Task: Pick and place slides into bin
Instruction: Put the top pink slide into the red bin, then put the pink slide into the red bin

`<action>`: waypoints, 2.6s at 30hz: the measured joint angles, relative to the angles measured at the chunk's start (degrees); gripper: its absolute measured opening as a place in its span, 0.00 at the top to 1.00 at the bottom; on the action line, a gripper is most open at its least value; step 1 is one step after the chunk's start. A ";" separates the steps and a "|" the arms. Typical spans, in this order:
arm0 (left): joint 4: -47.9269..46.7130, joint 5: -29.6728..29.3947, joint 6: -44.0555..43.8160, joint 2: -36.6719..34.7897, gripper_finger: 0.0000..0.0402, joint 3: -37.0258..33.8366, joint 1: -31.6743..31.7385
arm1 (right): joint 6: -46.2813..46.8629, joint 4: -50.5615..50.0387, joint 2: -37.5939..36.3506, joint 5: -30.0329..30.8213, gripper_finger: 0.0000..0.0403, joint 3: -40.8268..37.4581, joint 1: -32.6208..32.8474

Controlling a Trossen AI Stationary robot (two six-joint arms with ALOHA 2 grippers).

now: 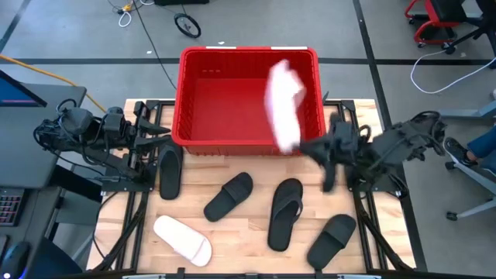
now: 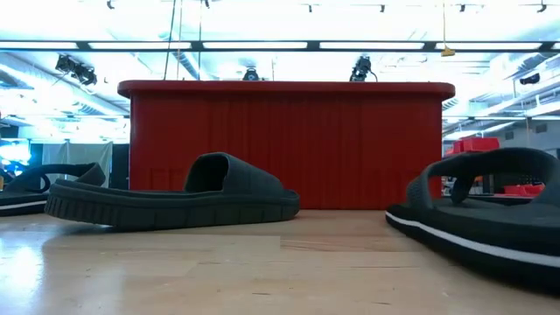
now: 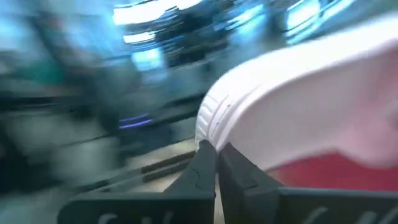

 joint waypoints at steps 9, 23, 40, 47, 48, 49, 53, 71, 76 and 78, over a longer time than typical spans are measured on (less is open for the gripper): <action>0.07 0.00 0.02 0.00 0.73 0.00 0.00 | -16.89 -22.86 7.26 0.42 0.99 -0.80 -21.73; 0.09 -0.02 -0.02 0.94 0.73 -0.04 0.00 | -18.71 -34.04 25.96 -22.72 0.99 -0.78 -56.94; 0.04 -0.02 -0.06 5.39 0.73 -0.04 0.00 | -22.35 -38.81 40.94 -23.11 0.99 -0.78 -60.91; 0.09 -0.02 -0.09 6.97 0.73 -0.04 0.00 | -21.60 -42.29 40.97 -21.76 0.95 -0.76 -62.85; 0.07 -0.02 -0.09 7.16 0.73 -0.04 -0.02 | -21.51 -41.98 40.84 -22.02 0.94 -0.76 -63.14; 0.05 -0.02 -0.09 7.23 0.73 -0.04 -0.02 | -21.45 -41.65 40.69 -22.16 0.92 -0.76 -63.42; 0.20 -0.02 -0.09 7.43 0.73 -0.04 -0.02 | -21.96 -41.39 41.14 -25.45 0.81 -0.76 -64.57; 0.13 0.00 -6.03 7.50 0.73 -0.04 -0.02 | -18.00 -43.54 30.35 -29.22 0.52 -2.15 -60.38; 1.11 -0.01 -8.43 7.55 0.73 -0.04 -0.01 | -9.25 -41.73 17.01 -36.45 0.56 -2.07 -52.85; 1.09 0.00 -11.84 7.90 0.73 -0.02 -0.04 | -2.01 -38.04 11.55 -39.08 0.58 -2.07 -48.05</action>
